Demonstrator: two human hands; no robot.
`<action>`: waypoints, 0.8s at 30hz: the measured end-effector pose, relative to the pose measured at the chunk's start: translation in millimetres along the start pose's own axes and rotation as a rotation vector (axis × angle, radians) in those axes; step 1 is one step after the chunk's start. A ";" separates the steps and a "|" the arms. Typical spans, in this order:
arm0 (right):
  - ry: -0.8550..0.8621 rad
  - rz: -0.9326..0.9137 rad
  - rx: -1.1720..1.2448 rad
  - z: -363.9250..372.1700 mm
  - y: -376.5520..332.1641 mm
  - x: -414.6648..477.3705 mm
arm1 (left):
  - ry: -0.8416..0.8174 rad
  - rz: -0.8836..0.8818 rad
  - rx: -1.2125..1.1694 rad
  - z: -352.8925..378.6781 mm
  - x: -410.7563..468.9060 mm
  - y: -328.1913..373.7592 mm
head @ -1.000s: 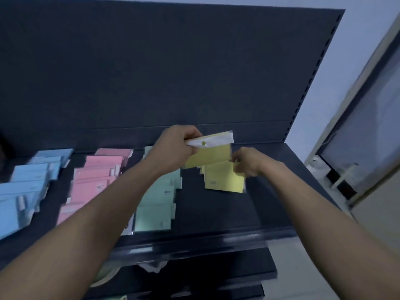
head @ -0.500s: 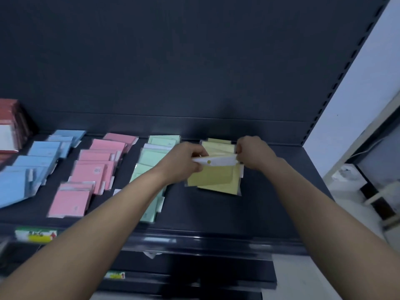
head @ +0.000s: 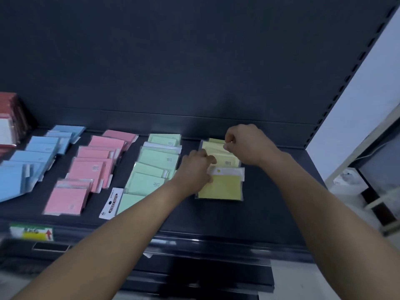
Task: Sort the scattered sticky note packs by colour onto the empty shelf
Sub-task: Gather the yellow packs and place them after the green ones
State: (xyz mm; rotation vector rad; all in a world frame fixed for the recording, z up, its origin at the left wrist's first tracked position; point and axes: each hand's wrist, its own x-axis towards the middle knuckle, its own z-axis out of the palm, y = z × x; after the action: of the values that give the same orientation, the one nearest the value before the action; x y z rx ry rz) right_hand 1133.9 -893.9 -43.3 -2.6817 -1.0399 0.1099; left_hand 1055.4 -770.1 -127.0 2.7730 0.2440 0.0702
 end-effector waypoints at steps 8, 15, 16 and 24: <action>0.020 -0.244 -0.121 -13.6 -98.0 19.7 | 0.418 -0.041 0.112 -98.4 -65.1 -46.0; 0.135 -0.586 -0.177 -27.9 -258.7 13.1 | 0.687 -0.217 0.348 -217.5 -204.1 -125.7; 0.153 -0.637 -0.181 -28.2 -283.3 9.8 | 0.705 -0.246 0.379 -230.8 -224.2 -135.0; 0.250 -0.996 -0.086 1.4 -479.7 -26.4 | 0.809 -0.520 0.548 -289.0 -383.1 -206.9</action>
State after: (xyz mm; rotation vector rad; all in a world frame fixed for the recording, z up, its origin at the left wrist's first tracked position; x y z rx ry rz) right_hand 801.5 -571.2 84.1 -1.8610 -2.1345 -0.4479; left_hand 622.4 -548.1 63.6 2.9162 1.3385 1.1372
